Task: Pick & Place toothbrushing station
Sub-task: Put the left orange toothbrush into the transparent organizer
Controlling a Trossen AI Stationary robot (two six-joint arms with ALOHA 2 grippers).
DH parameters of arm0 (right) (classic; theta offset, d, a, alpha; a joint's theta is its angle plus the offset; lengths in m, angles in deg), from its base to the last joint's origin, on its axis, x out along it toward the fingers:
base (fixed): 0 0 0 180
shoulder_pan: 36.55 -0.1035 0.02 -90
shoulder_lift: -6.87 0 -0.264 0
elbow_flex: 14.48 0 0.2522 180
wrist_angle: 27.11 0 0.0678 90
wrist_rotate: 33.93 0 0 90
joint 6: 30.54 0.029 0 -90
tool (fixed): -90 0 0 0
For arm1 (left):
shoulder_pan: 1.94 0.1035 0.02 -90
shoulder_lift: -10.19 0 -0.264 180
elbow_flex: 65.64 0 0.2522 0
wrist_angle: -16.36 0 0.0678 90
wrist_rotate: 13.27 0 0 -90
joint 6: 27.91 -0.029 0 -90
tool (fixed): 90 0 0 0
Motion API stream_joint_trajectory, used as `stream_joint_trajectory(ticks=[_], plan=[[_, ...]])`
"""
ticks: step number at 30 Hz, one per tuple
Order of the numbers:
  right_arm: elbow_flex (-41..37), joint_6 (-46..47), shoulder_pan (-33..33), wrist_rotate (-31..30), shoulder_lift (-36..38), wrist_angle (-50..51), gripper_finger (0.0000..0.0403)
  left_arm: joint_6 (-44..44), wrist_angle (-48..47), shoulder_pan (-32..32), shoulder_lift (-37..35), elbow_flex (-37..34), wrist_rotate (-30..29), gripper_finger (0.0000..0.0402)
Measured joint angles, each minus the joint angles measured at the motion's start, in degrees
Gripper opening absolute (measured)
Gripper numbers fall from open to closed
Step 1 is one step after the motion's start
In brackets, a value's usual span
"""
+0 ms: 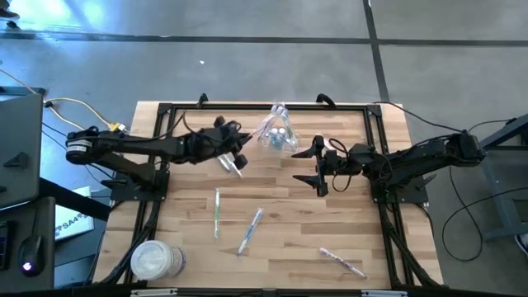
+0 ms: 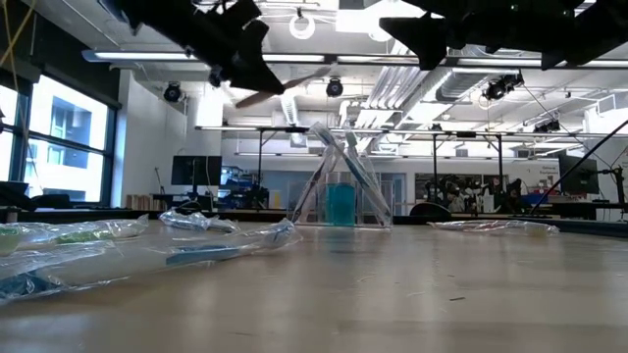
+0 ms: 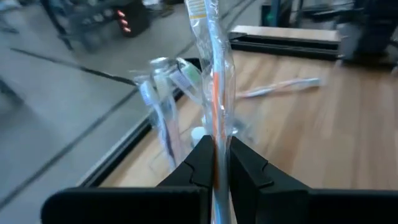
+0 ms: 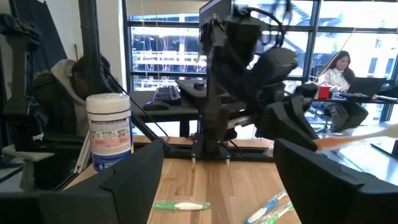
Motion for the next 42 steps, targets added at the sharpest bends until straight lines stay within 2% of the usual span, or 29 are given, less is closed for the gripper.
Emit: stream_joint_trajectory(ticks=[5, 8, 12, 16, 30, 42], plan=[[0.0, 0.12, 0.0, 0.06, 0.0, 0.12, 0.0298, 3.19, 7.99, 6.25, 0.18, -4.36, 8.0, 0.002], [0.0, 0.6, 0.0, 0.45, 0.0, 0.34, 0.0298, 4.1, 19.29, 10.23, 0.22, -9.54, 11.65, 0.002], [0.0, 0.66, 0.0, 0.47, 0.0, 0.39, 0.0298, 6.44, 38.45, 16.07, 0.96, -16.77, 25.26, 0.002], [0.0, 0.64, 0.0, 0.46, 0.0, 0.31, 0.0298, 9.31, 48.79, 19.08, 4.34, -20.58, 28.09, 0.002], [0.0, 1.73, 0.0, 0.67, 0.0, -0.2, 0.0298, 19.51, 77.43, 21.89, 29.07, -15.41, 32.6, 0.002], [0.0, 1.68, 0.0, 0.71, 0.0, 0.74, 0.0298, 23.29, 73.63, 22.31, 41.57, -2.36, 35.08, 0.002]])
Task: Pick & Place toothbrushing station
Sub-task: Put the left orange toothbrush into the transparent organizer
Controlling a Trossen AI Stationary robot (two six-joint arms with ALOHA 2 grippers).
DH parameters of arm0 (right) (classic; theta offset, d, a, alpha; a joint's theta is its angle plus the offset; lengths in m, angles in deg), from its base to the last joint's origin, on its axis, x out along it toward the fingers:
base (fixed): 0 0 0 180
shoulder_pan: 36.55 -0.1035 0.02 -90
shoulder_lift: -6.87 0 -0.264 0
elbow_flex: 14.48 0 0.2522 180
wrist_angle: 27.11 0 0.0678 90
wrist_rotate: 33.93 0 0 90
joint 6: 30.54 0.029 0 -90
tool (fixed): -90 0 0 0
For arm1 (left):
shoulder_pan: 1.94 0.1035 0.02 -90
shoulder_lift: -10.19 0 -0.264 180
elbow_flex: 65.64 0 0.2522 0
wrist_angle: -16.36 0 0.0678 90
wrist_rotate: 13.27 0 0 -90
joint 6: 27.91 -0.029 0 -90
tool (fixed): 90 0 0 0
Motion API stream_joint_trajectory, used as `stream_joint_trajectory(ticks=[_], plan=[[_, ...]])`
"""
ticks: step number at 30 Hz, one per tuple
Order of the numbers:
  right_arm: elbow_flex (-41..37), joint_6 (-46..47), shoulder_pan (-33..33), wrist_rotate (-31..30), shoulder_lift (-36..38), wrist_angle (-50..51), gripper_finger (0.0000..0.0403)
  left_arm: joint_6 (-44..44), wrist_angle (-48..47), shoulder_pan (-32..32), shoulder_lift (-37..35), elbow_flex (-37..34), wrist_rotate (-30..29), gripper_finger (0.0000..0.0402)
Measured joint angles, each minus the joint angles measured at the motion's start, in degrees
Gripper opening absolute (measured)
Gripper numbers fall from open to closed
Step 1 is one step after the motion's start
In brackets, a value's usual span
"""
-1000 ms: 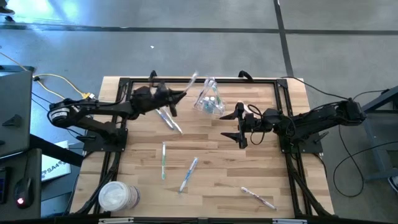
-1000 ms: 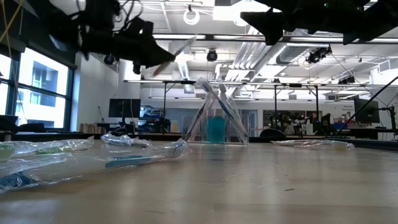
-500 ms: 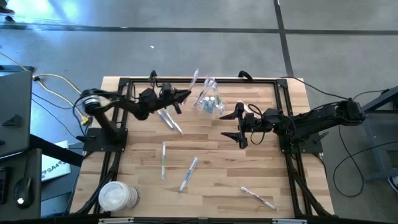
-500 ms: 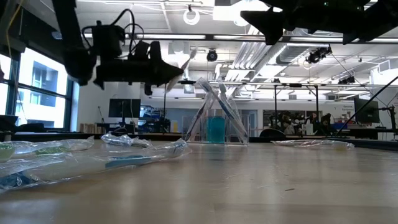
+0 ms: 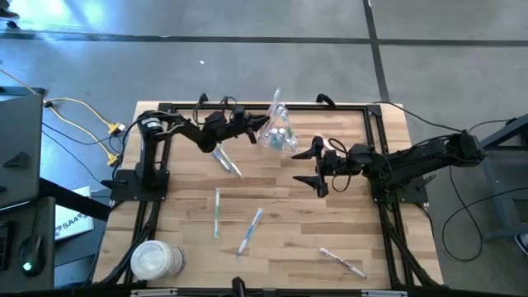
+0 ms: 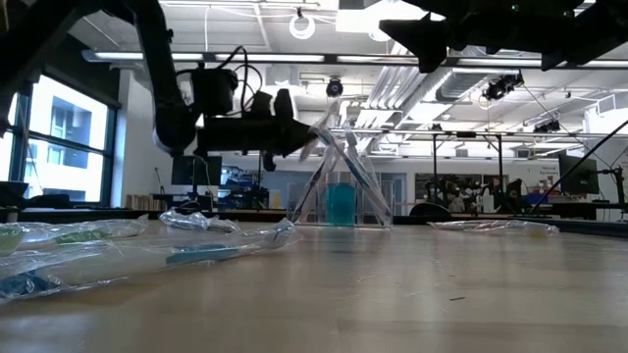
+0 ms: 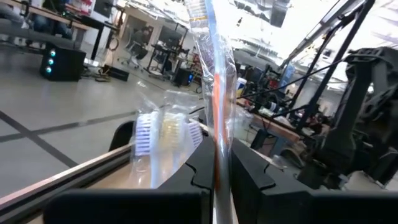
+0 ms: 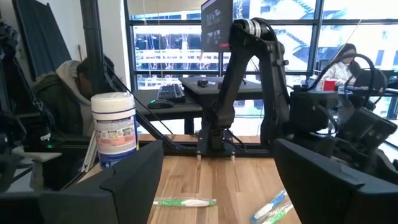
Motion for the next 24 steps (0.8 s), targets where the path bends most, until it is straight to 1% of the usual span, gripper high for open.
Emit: stream_joint_trajectory(ticks=[4, 9, 20, 24], plan=[[0.0, 0.05, 0.0, 0.03, 0.0, 0.55, 0.0298, -1.56, -0.32, 0.04, 1.22, 1.39, -0.75, 0.002], [0.0, 1.24, 0.0, 0.02, 0.0, 1.11, 0.0298, -4.66, -3.18, 0.04, 1.47, 1.42, -3.28, 0.002], [0.0, 1.31, -0.01, 0.0, 0.0, 0.77, 0.0298, -9.69, -3.87, 0.39, 1.51, 1.42, -3.72, 0.002], [0.0, 1.06, 0.0, -0.02, 0.0, 0.77, 0.0298, -10.95, -4.2, 0.38, 3.5, 2.26, -3.34, 0.002]])
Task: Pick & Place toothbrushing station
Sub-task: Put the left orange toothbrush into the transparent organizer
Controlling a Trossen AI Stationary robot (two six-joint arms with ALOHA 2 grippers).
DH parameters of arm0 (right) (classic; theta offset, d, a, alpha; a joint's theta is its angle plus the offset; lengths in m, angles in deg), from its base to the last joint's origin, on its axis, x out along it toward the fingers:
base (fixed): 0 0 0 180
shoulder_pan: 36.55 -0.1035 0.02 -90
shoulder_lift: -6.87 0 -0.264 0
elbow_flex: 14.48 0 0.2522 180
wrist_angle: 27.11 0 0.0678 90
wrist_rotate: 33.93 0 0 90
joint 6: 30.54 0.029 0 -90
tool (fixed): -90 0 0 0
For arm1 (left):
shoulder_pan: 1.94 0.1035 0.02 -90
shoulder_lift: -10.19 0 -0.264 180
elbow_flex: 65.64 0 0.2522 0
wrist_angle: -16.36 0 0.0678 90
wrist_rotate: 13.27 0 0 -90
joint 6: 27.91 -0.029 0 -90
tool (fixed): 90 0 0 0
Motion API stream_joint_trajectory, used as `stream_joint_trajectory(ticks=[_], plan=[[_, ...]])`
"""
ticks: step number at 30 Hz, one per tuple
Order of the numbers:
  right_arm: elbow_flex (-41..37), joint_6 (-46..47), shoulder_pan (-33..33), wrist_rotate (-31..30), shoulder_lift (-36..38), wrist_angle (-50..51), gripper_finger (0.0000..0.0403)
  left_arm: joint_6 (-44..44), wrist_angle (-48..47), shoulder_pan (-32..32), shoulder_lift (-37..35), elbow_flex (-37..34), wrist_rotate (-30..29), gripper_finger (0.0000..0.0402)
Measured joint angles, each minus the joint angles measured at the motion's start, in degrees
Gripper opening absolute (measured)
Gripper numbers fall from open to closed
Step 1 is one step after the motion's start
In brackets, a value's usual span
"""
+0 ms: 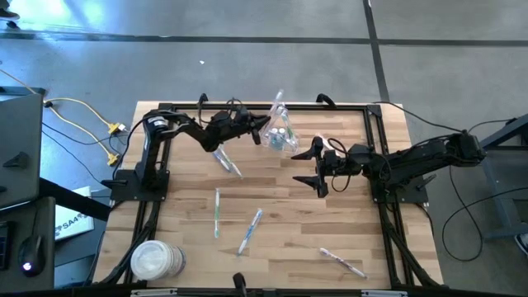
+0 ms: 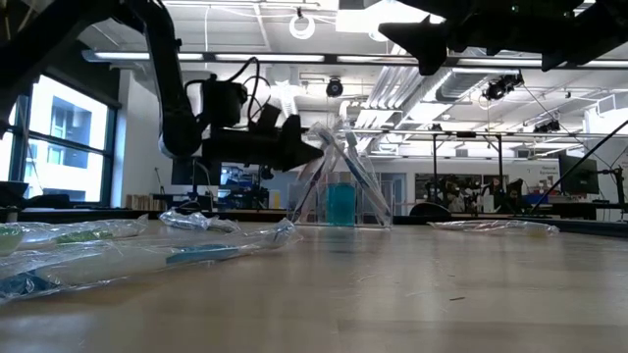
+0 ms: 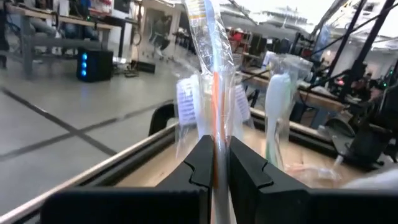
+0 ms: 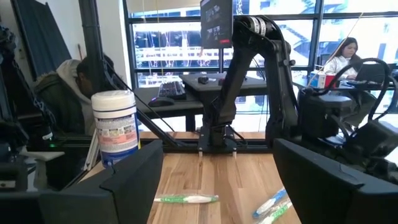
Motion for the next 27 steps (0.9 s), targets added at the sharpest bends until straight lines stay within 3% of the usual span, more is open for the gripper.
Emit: stream_joint_trajectory(ticks=[16, 27], plan=[[0.0, -0.15, -0.01, 0.23, 0.0, 1.03, 0.0298, 0.87, 0.42, -0.01, 2.21, 0.17, 7.9, 0.002], [0.0, 0.27, -0.01, 0.22, 0.0, 1.25, 0.0298, 0.14, 7.58, -0.01, 2.24, -4.55, 8.06, 0.002]])
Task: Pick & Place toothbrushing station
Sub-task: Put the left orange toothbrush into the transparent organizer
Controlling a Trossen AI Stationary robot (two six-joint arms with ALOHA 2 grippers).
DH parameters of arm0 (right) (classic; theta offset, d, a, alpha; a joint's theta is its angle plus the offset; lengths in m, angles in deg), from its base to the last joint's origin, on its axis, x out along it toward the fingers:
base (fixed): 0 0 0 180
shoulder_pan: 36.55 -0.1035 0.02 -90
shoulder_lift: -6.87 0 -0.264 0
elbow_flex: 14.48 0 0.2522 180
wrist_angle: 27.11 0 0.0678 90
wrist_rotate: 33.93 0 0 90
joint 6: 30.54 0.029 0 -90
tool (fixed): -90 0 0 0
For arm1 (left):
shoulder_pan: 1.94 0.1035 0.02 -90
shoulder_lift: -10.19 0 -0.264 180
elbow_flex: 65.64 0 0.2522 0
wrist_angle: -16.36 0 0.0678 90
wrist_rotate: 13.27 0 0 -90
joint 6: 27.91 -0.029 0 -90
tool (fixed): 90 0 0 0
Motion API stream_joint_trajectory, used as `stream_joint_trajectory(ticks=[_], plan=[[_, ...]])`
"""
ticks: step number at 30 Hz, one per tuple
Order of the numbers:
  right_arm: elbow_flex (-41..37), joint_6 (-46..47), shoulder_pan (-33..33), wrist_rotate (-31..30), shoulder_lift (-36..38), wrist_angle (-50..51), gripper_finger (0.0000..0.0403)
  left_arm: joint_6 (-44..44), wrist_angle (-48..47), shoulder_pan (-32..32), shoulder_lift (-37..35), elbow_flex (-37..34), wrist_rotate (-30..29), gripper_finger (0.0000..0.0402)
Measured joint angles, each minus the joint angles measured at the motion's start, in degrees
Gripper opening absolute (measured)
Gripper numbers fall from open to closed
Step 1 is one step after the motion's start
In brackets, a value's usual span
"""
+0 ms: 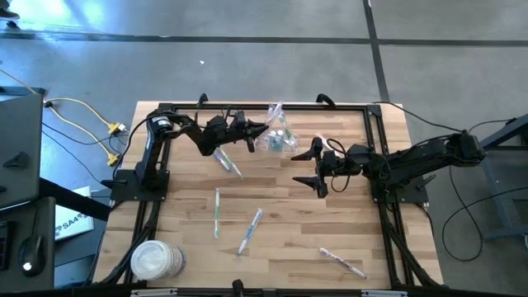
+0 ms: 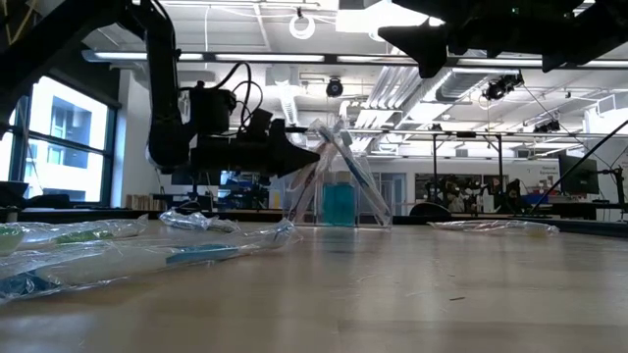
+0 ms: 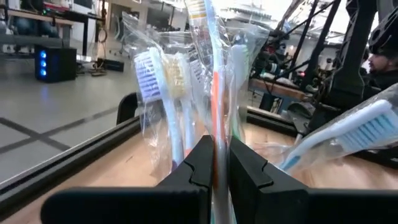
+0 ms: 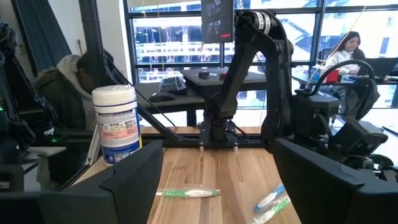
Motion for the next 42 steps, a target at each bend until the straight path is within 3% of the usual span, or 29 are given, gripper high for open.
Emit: stream_joint_trajectory(ticks=[6, 15, 31, 42], plan=[[0.0, 0.0, 0.01, 0.0, 0.0, -0.35, 0.0298, -0.11, -2.77, 0.0, 0.0, -0.77, 0.31, 0.0025], [0.0, -0.22, 0.01, 0.0, 0.0, -0.35, 0.0298, 0.96, -3.09, 0.0, 0.0, -0.77, 0.37, 0.0097], [0.0, -0.32, 0.0, -0.15, 0.0, 0.12, 0.0298, 2.88, -1.82, 0.0, 0.0, -0.77, 4.33, 0.0104], [0.0, 1.16, 0.19, -19.84, 0.02, 2.68, 0.0298, 1.15, -2.77, 0.04, -5.06, -0.77, 5.3, 0.0104]])
